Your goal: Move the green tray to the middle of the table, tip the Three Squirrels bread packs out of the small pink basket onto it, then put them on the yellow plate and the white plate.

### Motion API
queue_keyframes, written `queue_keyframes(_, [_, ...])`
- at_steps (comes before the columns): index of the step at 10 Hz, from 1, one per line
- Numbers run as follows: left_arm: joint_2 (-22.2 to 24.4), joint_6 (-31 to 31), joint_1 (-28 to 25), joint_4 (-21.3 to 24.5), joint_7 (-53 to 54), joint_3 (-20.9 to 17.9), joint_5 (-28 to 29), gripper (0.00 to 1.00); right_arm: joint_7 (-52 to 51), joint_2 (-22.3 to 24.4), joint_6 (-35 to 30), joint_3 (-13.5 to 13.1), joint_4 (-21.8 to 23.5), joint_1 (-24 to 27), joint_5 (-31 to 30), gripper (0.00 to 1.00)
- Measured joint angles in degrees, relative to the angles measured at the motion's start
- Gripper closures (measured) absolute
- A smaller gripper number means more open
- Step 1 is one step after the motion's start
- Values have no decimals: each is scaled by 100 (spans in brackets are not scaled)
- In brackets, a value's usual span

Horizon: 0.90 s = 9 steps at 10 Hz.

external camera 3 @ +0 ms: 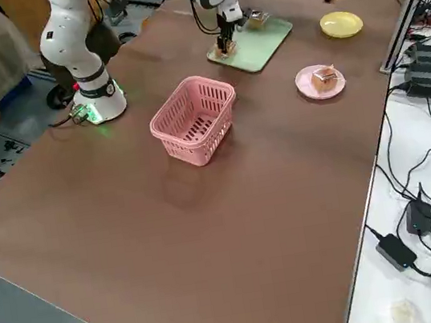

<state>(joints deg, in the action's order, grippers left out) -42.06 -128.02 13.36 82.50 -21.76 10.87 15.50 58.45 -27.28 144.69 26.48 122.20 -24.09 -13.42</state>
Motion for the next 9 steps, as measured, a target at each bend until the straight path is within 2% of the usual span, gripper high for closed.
queue_keyframes(2, [-147, -601, -3, -93, -123, -95, 0, 41, 0, 2, -56, -16, -237, 104, -38, 50])
queue_keyframes(4, [-401, -1417, -7, -95, -503, -140, 0, 41, -7, 23, -690, -85, -879, 269, -95, 50])
queue_keyframes(6, [-649, -1875, 22, -106, -736, -137, 0, 39, -342, 29, -1176, -440, -1696, 341, -124, 50])
queue_keyframes(7, [-706, -2013, 37, -111, -805, -135, 0, 38, -657, 1, -1215, -709, -2010, 375, -125, 50])
queue_keyframes(9, [-751, -2139, 52, -125, -993, -131, 0, 36, -1258, -343, -1335, -1090, -2822, 514, -125, 50])
